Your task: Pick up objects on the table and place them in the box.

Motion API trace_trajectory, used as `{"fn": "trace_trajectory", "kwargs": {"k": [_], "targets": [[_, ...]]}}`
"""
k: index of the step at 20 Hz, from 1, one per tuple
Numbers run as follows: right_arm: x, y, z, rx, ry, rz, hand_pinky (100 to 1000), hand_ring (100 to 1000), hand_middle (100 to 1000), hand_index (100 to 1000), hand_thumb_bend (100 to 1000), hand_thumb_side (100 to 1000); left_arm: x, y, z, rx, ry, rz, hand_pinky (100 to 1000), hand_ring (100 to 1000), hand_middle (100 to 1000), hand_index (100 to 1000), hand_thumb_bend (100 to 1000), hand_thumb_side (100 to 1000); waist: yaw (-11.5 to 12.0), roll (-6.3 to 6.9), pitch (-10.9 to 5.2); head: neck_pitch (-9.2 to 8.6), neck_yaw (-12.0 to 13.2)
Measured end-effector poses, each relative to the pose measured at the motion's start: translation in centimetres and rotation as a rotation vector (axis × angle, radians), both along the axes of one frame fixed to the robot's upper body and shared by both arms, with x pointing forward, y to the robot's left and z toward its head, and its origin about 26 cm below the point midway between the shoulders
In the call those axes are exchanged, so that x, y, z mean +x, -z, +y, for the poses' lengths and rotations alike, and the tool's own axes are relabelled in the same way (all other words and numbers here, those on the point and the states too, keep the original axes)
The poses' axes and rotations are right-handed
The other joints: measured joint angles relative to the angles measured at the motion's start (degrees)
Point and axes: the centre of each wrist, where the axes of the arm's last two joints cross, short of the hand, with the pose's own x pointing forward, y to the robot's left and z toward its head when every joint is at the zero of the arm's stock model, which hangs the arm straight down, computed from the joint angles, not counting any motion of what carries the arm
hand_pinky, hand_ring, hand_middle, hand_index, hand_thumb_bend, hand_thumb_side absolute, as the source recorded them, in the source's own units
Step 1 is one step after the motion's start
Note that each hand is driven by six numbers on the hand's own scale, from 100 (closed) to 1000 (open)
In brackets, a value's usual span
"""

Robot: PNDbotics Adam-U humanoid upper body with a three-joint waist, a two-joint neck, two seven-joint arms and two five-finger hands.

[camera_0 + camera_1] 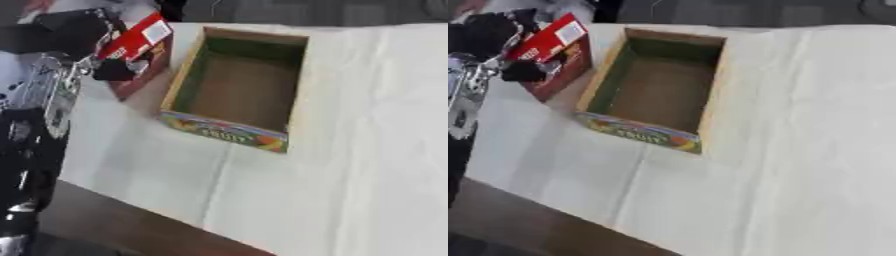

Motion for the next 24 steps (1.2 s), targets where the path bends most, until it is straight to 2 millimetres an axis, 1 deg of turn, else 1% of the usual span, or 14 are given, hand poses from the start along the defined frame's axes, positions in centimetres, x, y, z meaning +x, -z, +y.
{"fn": "trace_trajectory", "kwargs": {"k": [8, 11, 12, 13, 14, 15, 16, 17, 18, 19, 20, 21, 22, 24], "targets": [[0.0, 0.0, 0.0, -0.001, -0.001, 0.001, 477, 611, 667, 751, 100, 1000, 0.1, -0.2, -0.1, -0.013, 0.005, -0.016, 100, 100, 100, 185, 100, 100, 0.1, -0.08, -0.20, 0.00, 0.0], [0.0, 0.0, 0.0, -0.004, -0.004, 0.002, 476, 609, 666, 751, 100, 1000, 0.3, -0.6, -0.2, -0.001, 0.011, -0.034, 100, 100, 100, 184, 100, 100, 0.1, -0.05, -0.34, 0.00, 0.0], [-0.1, 0.0, 0.0, -0.007, -0.005, 0.002, 476, 608, 666, 751, 100, 1000, 0.3, -1.0, -0.4, 0.009, 0.017, -0.055, 100, 100, 100, 180, 167, 100, 0.1, -0.01, -0.39, 0.00, 0.0], [-0.1, 0.0, 0.0, -0.010, -0.007, 0.002, 476, 608, 666, 751, 100, 1000, 0.3, -1.7, -0.7, 0.031, 0.027, -0.090, 100, 100, 100, 180, 167, 100, 0.2, 0.09, -0.39, 0.00, 0.0], [-0.3, 0.0, 0.0, -0.013, -0.007, 0.002, 475, 607, 665, 751, 100, 1000, 0.1, -2.7, -1.2, 0.061, 0.040, -0.133, 100, 100, 109, 177, 264, 100, 0.2, 0.24, -0.41, 0.00, 0.0], [-0.4, 0.0, -0.1, -0.017, -0.007, 0.002, 475, 607, 665, 751, 100, 1000, -0.1, -3.8, -1.7, 0.099, 0.056, -0.178, 100, 100, 110, 176, 271, 100, 0.3, 0.42, -0.45, 0.00, 0.0], [-0.5, 0.0, -0.1, -0.019, -0.008, 0.003, 476, 606, 665, 751, 100, 1000, -0.3, -4.8, -2.4, 0.140, 0.073, -0.221, 100, 100, 114, 174, 334, 100, 0.4, 0.56, -0.56, 0.00, 0.0], [-0.6, 0.0, -0.1, -0.023, -0.009, 0.002, 476, 606, 665, 751, 100, 1000, -0.6, -6.0, -3.2, 0.187, 0.093, -0.259, 100, 100, 114, 174, 134, 100, 0.4, 0.65, -0.71, 0.00, 0.0], [-0.7, 0.0, -0.2, -0.028, -0.011, 0.003, 476, 606, 665, 751, 100, 1000, -0.9, -7.2, -4.1, 0.231, 0.117, -0.296, 100, 100, 118, 173, 394, 100, 0.4, 0.74, -0.84, 0.00, 0.0], [-0.7, 0.0, -0.4, -0.033, -0.012, 0.004, 476, 606, 665, 751, 100, 1000, -1.2, -8.3, -5.0, 0.273, 0.142, -0.325, 100, 100, 117, 174, 382, 100, 0.4, 0.83, -0.95, 0.00, 0.0], [-0.8, -0.1, -0.5, -0.037, -0.012, 0.005, 476, 607, 665, 751, 100, 1000, -1.5, -9.3, -5.9, 0.312, 0.161, -0.346, 100, 100, 121, 171, 466, 100, 0.4, 0.95, -1.08, 0.00, 0.0], [-1.0, -0.1, -0.5, -0.039, -0.012, 0.008, 476, 607, 665, 751, 100, 1000, -1.8, -10.3, -6.7, 0.352, 0.179, -0.362, 100, 100, 120, 172, 445, 100, 0.4, 1.04, -1.20, 0.00, 0.0], [-1.1, 0.0, -0.5, -0.040, -0.013, 0.011, 476, 607, 666, 751, 100, 1000, -2.0, -11.1, -7.4, 0.388, 0.189, -0.371, 100, 100, 125, 170, 517, 100, 0.4, 1.07, -1.28, 0.00, 0.0], [-1.2, 0.0, -0.5, -0.041, -0.016, 0.015, 476, 607, 666, 751, 100, 1000, -2.3, -12.7, -8.3, 0.454, 0.196, -0.383, 100, 100, 126, 169, 535, 100, 0.4, 1.13, -1.50, 0.00, 0.0]]}}
